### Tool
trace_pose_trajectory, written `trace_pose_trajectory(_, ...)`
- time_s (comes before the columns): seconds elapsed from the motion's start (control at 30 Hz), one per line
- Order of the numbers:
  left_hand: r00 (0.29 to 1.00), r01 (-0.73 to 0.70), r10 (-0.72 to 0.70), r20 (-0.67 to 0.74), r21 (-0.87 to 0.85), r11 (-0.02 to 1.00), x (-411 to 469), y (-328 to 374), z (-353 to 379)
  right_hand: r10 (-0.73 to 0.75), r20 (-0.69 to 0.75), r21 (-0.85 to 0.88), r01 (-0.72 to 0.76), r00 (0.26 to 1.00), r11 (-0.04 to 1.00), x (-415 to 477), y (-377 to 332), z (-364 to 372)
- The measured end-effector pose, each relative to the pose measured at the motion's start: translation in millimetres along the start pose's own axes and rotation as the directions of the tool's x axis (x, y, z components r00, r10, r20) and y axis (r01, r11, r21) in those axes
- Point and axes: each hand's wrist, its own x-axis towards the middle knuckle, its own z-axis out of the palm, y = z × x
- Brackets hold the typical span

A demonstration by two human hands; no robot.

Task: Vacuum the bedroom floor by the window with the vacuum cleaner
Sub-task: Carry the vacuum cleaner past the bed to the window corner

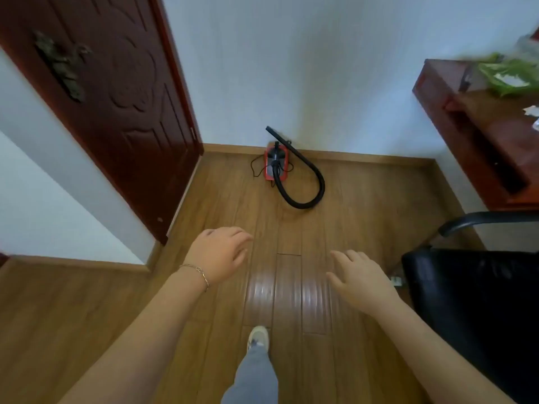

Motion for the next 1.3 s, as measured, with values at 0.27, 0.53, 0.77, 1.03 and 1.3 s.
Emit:
trace_pose_trajectory(0.27, 0.998, -0.040, 0.036, -0.059, -0.076, 0.996, 130.9, -63.9, -37.4, 0.069, -0.066, 0.070, -0.065, 0.995, 0.995, 127.3, -8.8, -53.7)
trace_pose_trajectory(0.53, 0.997, -0.074, 0.072, -0.034, -0.081, 0.994, 237.9, -100.1, -46.7, 0.118, 0.011, 0.081, -0.118, 0.993, 0.990, 222.3, 7.7, -70.7)
trace_pose_trajectory(0.77, 0.998, -0.056, 0.057, 0.007, -0.098, 0.994, 341.5, -119.2, -39.2, 0.086, 0.062, 0.097, -0.092, 0.994, 0.991, 323.2, 40.1, -78.7)
trace_pose_trajectory(1.03, 0.999, -0.004, 0.007, 0.046, -0.078, 0.997, 494.2, -133.7, -62.3, 0.009, 0.069, 0.058, -0.013, 0.998, 0.998, 465.3, 96.4, -114.4)
trace_pose_trajectory(1.3, 0.996, 0.060, -0.055, 0.068, -0.086, 0.994, 589.2, -166.7, -70.0, -0.015, 0.115, 0.024, 0.013, 0.993, 1.000, 586.6, 129.4, -146.7)
